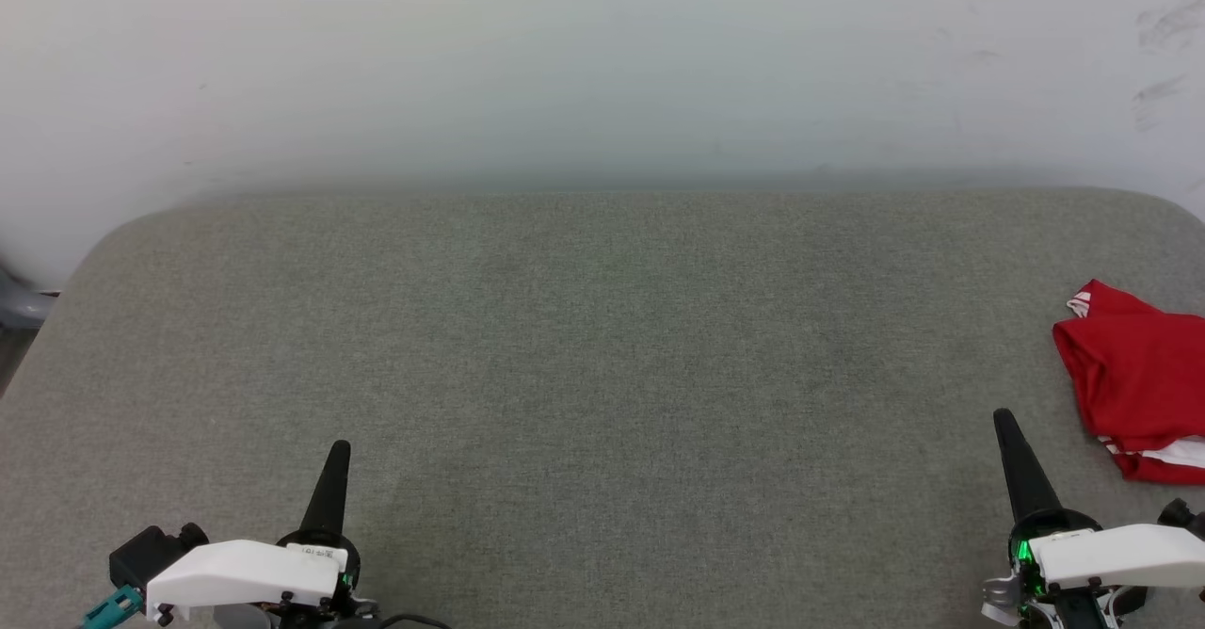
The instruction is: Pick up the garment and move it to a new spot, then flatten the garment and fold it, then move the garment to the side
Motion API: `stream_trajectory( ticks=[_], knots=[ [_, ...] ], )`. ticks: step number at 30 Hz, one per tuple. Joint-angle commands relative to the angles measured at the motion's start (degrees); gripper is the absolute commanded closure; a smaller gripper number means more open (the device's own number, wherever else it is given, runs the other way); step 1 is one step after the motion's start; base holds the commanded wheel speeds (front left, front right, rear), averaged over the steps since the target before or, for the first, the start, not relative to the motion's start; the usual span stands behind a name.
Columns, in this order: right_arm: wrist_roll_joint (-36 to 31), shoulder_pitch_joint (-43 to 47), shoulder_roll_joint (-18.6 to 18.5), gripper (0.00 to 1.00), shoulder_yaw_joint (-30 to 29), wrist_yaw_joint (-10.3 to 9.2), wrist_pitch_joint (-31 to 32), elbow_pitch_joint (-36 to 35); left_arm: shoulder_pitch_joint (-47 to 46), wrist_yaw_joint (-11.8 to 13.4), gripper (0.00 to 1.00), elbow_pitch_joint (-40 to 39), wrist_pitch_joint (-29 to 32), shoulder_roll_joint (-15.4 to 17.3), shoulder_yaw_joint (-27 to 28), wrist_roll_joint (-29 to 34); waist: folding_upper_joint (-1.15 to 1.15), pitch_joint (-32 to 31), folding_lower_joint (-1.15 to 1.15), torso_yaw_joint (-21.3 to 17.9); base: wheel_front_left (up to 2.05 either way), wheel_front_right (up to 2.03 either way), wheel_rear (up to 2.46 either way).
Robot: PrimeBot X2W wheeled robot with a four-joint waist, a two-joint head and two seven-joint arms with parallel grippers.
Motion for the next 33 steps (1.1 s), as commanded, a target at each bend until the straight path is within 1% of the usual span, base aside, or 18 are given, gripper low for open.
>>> stream_trajectory(
  ticks=[1, 33],
  knots=[
    [1.38, -1.44, -0.35, 1.00, -0.12, 0.00, 0.33, -0.09, -1.47, -0.65, 1.00, -0.14, 0.35, 0.06, 0.30, -1.45, 0.00, 0.04, 0.00, 0.00, 0.00, 0.00, 0.00],
    [16.24, -4.03, -0.13, 1.00, -0.91, -0.01, 4.26, 1.75, -4.11, -2.56, 1.00, 1.72, 4.08, -0.35, 2.06, -17.10, 0.00, 0.96, 0.00, -0.13, 0.00, 0.00, 0.00]
  ],
)
